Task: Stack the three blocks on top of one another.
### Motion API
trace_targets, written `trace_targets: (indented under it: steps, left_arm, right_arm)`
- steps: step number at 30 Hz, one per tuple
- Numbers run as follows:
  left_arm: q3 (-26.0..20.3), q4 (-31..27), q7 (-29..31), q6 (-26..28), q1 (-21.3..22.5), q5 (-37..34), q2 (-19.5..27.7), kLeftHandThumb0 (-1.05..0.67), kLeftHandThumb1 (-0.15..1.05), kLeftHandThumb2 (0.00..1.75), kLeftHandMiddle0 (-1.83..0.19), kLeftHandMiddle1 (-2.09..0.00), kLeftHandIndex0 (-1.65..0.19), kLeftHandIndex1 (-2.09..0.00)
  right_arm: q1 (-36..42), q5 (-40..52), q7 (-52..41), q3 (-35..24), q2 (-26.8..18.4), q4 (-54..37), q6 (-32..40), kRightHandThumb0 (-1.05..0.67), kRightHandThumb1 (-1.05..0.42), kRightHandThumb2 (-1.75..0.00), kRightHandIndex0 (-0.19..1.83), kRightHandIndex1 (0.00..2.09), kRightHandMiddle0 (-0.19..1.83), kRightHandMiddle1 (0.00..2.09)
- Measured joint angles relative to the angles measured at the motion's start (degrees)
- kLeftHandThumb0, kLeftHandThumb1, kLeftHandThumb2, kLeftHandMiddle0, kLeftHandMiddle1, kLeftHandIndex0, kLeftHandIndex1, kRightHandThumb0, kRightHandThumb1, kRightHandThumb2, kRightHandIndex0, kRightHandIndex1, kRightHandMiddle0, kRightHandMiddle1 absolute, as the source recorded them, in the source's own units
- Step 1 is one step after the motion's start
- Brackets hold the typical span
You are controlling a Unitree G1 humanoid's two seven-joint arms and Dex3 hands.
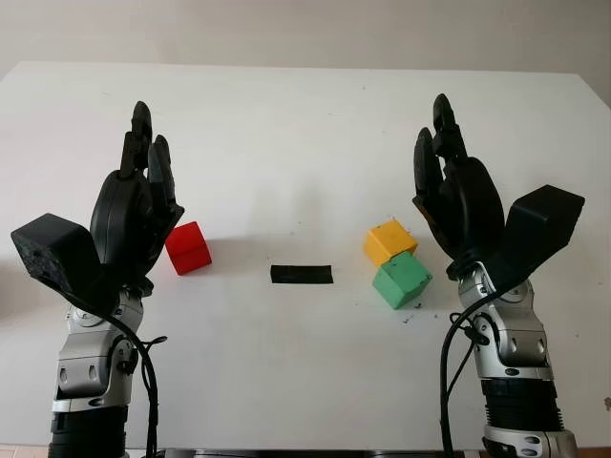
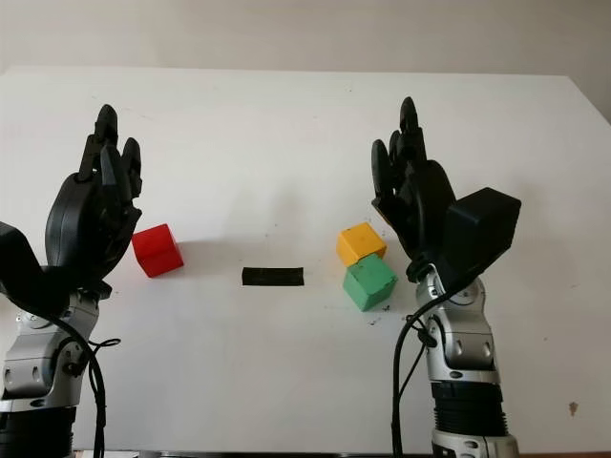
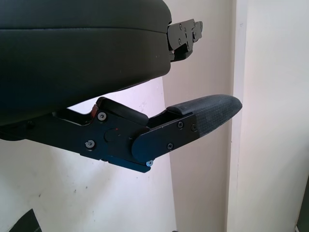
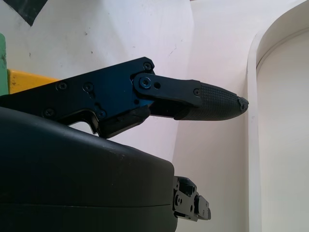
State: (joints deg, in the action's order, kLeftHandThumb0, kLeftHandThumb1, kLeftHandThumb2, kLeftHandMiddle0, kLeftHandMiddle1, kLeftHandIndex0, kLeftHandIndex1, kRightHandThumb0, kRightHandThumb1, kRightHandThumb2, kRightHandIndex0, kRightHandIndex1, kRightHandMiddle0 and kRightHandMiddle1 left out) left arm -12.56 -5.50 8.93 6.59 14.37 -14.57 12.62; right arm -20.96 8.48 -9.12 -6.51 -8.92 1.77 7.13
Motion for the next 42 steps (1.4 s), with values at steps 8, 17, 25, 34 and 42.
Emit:
trace_targets:
  steps: [8, 17, 25, 34, 42]
  left_arm:
    - [0.0, 0.4, 0.0, -0.1, 0.1, 0.0, 0.0, -0.74, 1.05, 0.79, 0.19, 0.0, 0.19, 0.0]
    - [-0.4, 0.7, 0.4, -0.2, 0.2, 0.1, 1.2, -0.74, 1.05, 0.74, 0.19, 0.0, 0.19, 0.0]
    - [0.2, -4.3, -5.0, 1.9, 0.4, 14.7, 8.1, -0.67, 1.05, 0.38, -0.34, -0.16, -0.16, -0.17]
    - [8.3, -24.1, 1.2, 21.6, -1.3, 49.8, 20.0, -0.79, 1.03, 0.07, -0.3, -0.06, -0.37, -0.21]
    - [12.0, -26.9, 15.5, 26.7, -0.3, 63.3, 27.6, -0.86, 1.05, 0.08, -0.31, -0.06, -0.55, -0.24]
  right_arm:
    - [-0.2, -0.1, -0.3, 0.0, 0.0, 0.5, 0.0, -0.74, -1.05, -0.59, -0.19, 0.0, -0.19, 0.0]
    - [-0.3, 0.1, -1.3, -0.1, -0.5, 0.5, 0.0, -0.75, -1.05, -0.59, -0.19, 0.0, -0.19, 0.0]
    - [-2.7, 0.3, -1.1, -1.1, -1.0, 0.5, -0.3, -0.74, -1.05, -0.62, -0.19, 0.0, -0.19, 0.0]
    - [-3.5, 0.1, -1.4, -1.4, -1.8, 0.9, -2.5, -0.75, -1.05, -0.62, -0.19, 0.0, -0.19, 0.0]
    - [-3.6, -0.5, -0.6, -1.0, -1.8, 1.0, -2.6, -0.74, -1.05, -0.63, -0.19, 0.0, -0.19, 0.0]
